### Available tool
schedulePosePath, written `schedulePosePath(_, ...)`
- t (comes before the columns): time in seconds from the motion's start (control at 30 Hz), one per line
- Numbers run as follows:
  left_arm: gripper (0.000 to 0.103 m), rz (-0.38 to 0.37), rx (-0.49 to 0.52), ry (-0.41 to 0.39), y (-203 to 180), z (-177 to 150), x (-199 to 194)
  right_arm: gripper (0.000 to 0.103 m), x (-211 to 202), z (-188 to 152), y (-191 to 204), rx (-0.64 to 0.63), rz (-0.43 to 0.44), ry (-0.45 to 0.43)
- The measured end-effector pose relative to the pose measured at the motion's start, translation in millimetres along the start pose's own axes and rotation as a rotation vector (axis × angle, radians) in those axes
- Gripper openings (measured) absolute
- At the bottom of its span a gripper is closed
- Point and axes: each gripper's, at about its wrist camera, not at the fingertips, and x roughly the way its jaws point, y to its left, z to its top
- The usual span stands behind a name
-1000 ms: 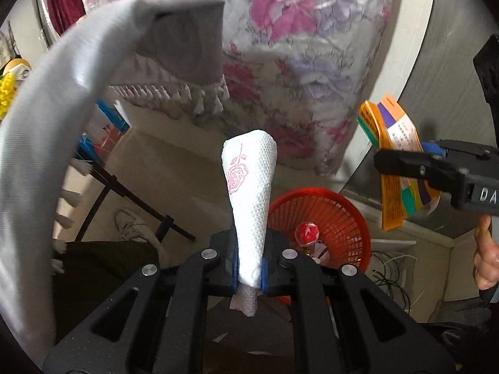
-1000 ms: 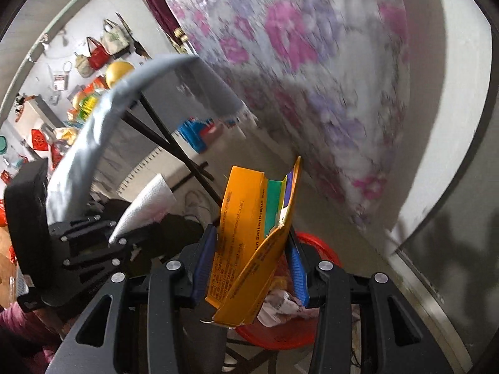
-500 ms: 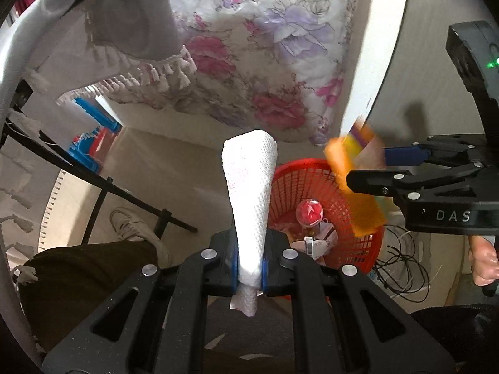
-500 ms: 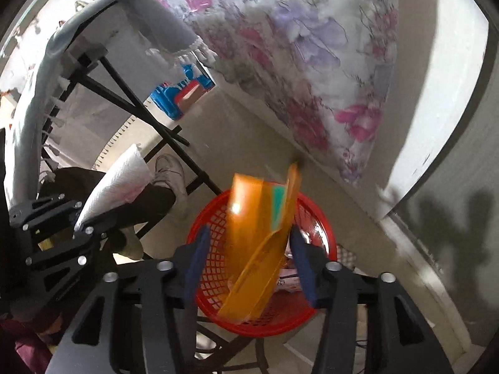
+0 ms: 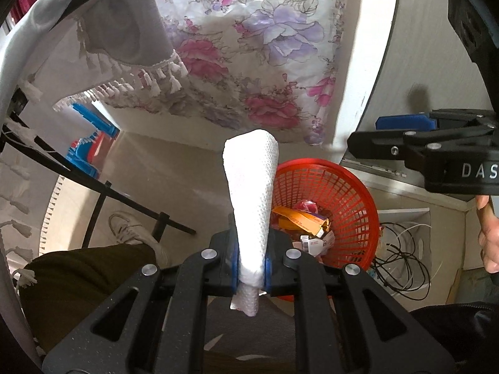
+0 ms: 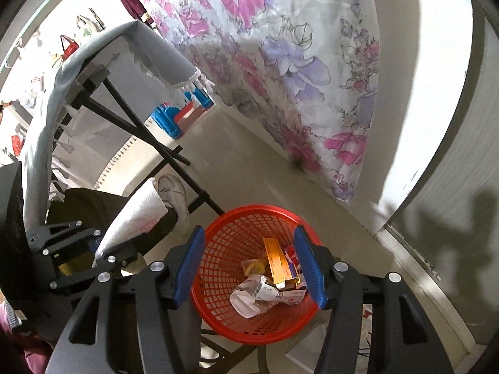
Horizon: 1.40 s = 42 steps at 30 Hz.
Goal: Collect trash
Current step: 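Open the left gripper to drop the napkin into the wastebasket, then move both tools back toward the table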
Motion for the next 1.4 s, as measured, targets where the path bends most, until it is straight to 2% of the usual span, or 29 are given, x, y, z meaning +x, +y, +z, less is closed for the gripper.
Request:
schedulePosePath(0.17, 0.018, -0.030, 0.011, 0.016, -5, 5, 5, 0.059, -4, 3, -4, 0.011, 0.000, -0.015)
schedulePosePath(0.2, 0.025, -0.041, 0.013, 0.022, -6, 7, 7, 0.059, -5, 3, -5, 0.014, 0.000, -0.019)
schedulePosePath(0.33, 0.070, -0.076, 0.014, 0.035, -9, 9, 12, 0.059, -10, 5, -9, 0.031, 0.005, -0.034)
schedulePosePath(0.4, 0.075, -0.083, 0.009, 0.034, -7, 8, 13, 0.059, -13, 6, -10, 0.038, 0.010, -0.043)
schedulePosePath(0.7, 0.082, -0.124, -0.113, 0.050, 22, -2, 9, 0.059, -21, 7, -3, 0.026, 0.040, -0.062)
schedulePosePath(0.93, 0.082, -0.101, -0.156, 0.041, 36, -10, -5, 0.060, -22, 7, 10, -0.005, 0.056, -0.065)
schedulePosePath(1.13, 0.082, 0.005, -0.136, -0.019, 40, -18, -33, 0.065, -30, 9, 23, -0.037, 0.065, -0.086)
schedulePosePath(1.33, 0.090, 0.133, -0.149, -0.142, 51, -25, -80, 0.068, -45, 13, 47, -0.084, 0.101, -0.120)
schedulePosePath(1.4, 0.092, 0.143, -0.189, -0.188, 61, -28, -101, 0.069, -51, 15, 59, -0.110, 0.116, -0.133)
